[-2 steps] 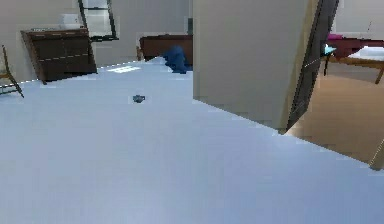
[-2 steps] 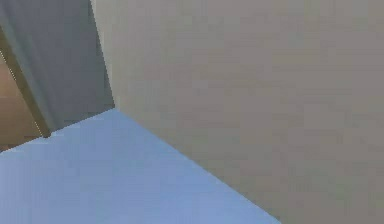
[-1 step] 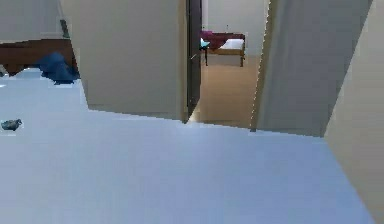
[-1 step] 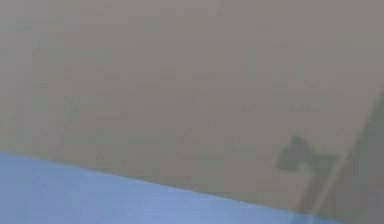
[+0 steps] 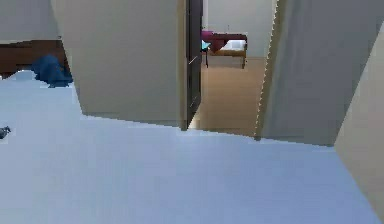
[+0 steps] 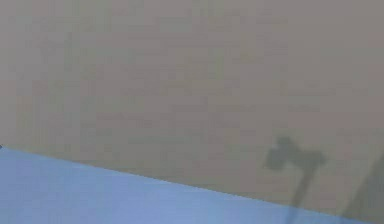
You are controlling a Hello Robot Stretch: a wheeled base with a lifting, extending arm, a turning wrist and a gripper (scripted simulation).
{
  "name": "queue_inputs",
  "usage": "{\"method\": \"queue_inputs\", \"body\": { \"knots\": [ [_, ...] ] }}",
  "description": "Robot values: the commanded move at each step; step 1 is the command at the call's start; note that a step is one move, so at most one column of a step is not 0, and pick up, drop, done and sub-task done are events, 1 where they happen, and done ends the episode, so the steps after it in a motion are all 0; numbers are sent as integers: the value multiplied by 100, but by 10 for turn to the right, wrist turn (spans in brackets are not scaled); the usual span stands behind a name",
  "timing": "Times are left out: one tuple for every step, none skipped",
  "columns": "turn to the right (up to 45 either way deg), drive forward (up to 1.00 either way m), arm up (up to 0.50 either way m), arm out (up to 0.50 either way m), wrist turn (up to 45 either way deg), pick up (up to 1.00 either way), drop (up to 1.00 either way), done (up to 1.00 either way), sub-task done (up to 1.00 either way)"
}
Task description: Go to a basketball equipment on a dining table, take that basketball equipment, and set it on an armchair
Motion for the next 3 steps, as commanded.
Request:
{"method": "queue_inputs", "body": {
  "knots": [
    [450,0,0,0,0,0,0,0,0],
    [360,0,0,0,0,0,0,0,0],
    [0,10,0,0,0,0,0,0,0]
  ]
}}
